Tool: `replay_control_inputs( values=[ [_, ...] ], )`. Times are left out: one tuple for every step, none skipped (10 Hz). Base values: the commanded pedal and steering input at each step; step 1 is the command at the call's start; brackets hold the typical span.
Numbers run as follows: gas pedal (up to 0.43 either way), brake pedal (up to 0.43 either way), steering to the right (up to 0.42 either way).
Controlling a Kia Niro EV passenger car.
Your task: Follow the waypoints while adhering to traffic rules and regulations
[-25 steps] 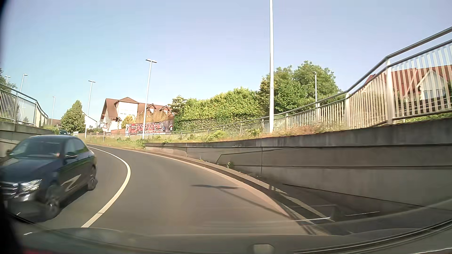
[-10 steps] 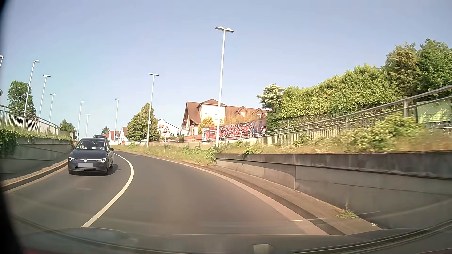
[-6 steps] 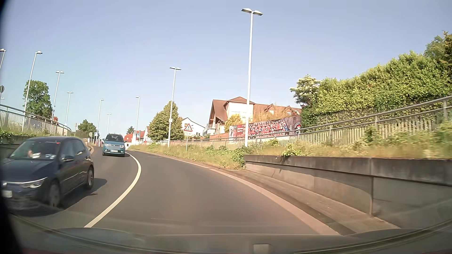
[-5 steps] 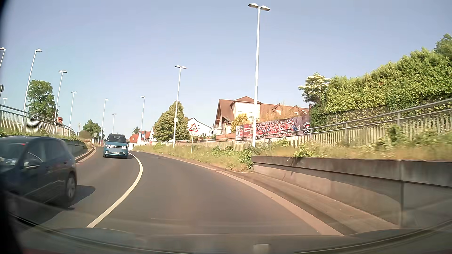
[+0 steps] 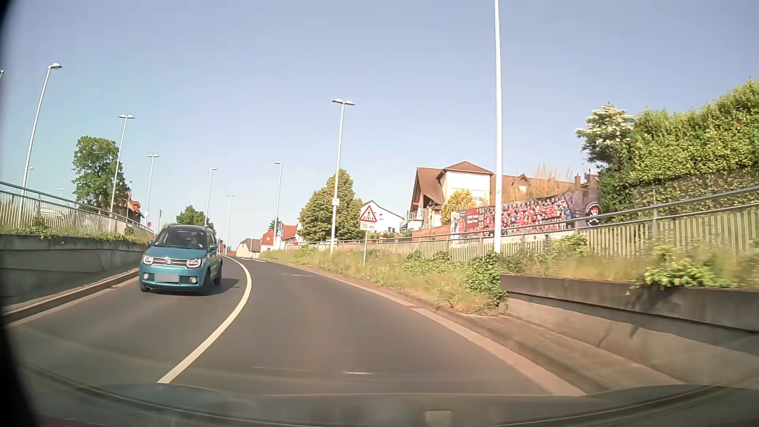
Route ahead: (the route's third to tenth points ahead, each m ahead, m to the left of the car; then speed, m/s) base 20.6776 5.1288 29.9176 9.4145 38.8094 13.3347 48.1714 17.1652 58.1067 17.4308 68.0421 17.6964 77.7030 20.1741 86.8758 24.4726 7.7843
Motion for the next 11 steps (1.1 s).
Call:
replay_control_inputs(
  values=[
    [0.13, 0.012, -0.11],
    [0.13, 0.012, -0.109],
    [0.13, 0.012, -0.108],
    [0.13, 0.012, -0.108],
    [0.13, 0.012, -0.107],
    [0.13, 0.012, -0.107],
    [0.13, 0.012, -0.104],
    [0.138, 0.012, -0.101],
    [0.138, 0.012, -0.099],
    [0.138, 0.012, -0.096],
    [0.138, 0.012, -0.093]
  ],
)
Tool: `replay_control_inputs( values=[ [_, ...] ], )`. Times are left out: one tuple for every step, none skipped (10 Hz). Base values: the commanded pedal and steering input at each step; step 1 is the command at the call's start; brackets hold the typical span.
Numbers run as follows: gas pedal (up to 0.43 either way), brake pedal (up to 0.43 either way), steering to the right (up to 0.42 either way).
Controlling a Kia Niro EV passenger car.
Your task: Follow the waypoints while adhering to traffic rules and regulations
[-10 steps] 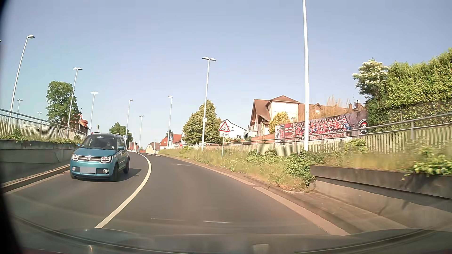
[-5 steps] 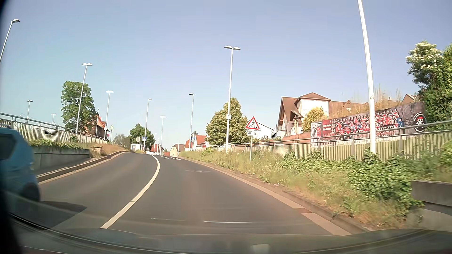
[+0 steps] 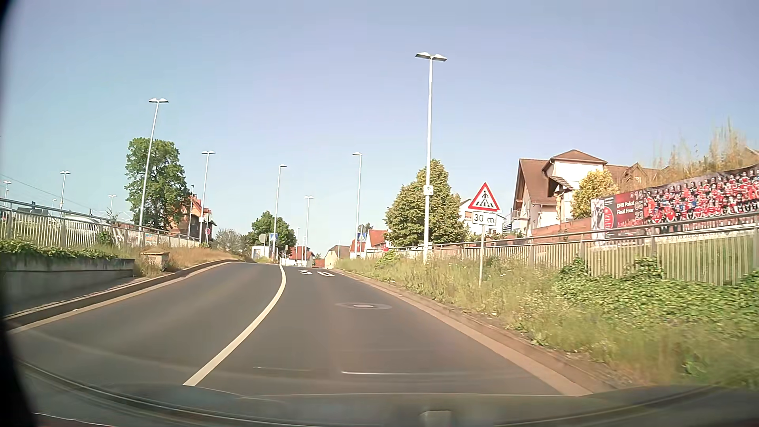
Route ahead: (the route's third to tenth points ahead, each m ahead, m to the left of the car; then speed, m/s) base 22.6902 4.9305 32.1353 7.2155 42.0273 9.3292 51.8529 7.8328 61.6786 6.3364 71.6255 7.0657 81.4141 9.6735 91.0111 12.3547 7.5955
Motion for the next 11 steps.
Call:
replay_control_inputs(
  values=[
    [0.138, 0.012, -0.089],
    [0.15, 0.012, -0.088],
    [0.15, 0.012, -0.086],
    [0.15, 0.012, -0.082],
    [0.15, 0.012, -0.078],
    [0.15, 0.012, -0.077],
    [0.15, 0.012, -0.075],
    [0.15, 0.012, -0.071],
    [0.15, 0.012, -0.069],
    [0.15, 0.012, -0.068],
    [0.15, 0.012, -0.066]
  ],
)
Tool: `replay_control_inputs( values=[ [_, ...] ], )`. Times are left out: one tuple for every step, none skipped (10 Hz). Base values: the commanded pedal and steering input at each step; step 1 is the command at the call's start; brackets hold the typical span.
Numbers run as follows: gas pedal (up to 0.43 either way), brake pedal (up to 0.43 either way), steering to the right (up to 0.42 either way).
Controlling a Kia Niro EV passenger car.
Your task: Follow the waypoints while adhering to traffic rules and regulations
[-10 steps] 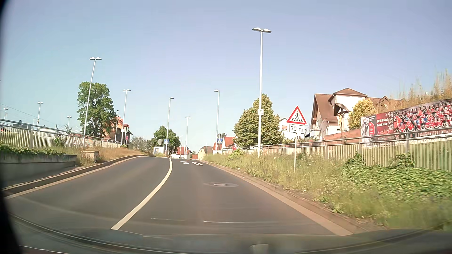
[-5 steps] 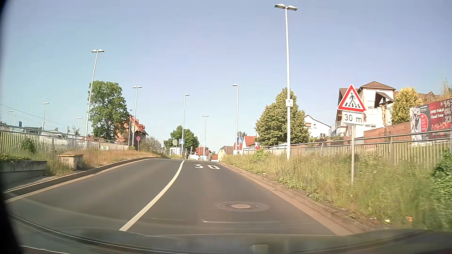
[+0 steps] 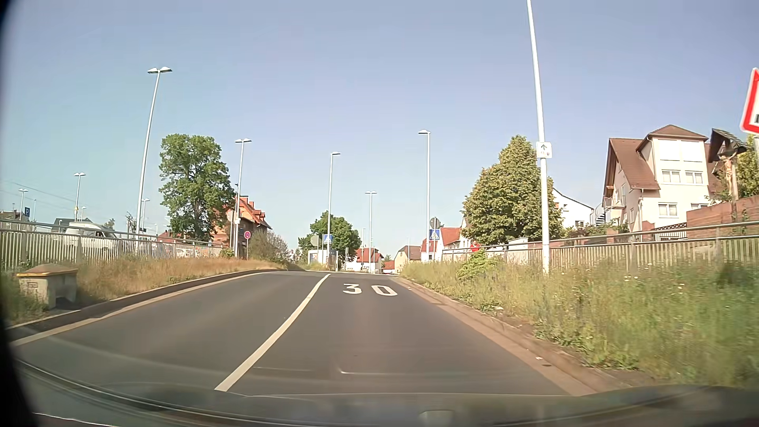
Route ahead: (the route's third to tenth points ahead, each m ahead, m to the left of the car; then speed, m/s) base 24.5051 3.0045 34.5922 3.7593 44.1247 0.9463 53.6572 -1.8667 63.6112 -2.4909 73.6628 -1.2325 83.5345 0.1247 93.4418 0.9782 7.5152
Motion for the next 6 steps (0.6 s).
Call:
replay_control_inputs(
  values=[
    [0.15, 0.012, -0.062],
    [0.15, 0.012, -0.057],
    [0.15, 0.012, -0.054],
    [0.15, 0.012, -0.05],
    [0.15, 0.012, -0.047],
    [0.15, 0.012, -0.042]
  ],
)
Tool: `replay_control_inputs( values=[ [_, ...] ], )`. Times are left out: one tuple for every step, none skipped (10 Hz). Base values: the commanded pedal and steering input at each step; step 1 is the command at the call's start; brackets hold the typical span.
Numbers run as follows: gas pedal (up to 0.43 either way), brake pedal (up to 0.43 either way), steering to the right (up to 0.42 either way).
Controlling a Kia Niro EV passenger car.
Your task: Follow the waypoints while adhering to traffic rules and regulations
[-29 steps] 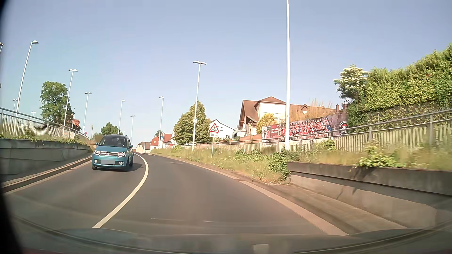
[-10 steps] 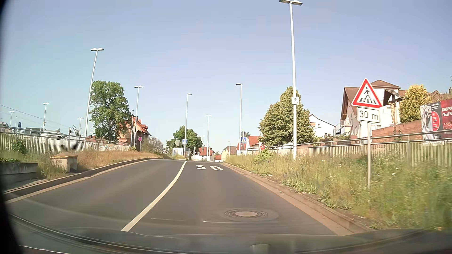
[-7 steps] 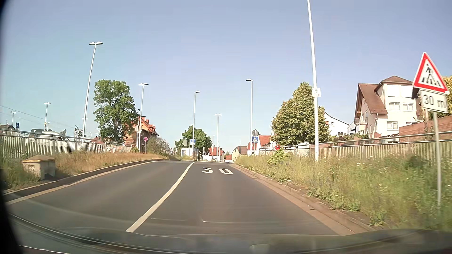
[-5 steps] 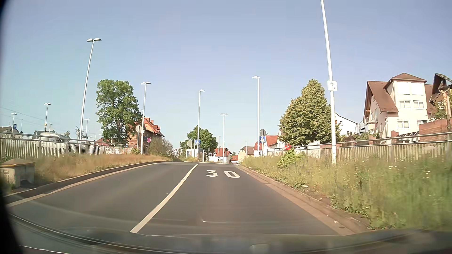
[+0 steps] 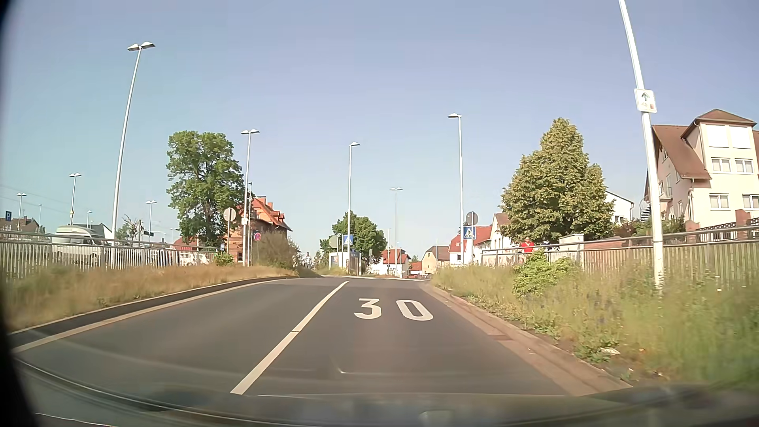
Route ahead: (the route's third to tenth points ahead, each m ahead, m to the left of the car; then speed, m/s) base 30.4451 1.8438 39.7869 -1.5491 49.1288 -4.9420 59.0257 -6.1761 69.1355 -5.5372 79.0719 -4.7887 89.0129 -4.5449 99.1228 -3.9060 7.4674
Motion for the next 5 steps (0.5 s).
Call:
replay_control_inputs(
  values=[
    [0.15, 0.012, -0.038],
    [0.138, 0.012, -0.036],
    [0.079, 0.012, -0.031],
    [0.0, 0.012, -0.027],
    [0.0, 0.012, -0.023]
  ],
)
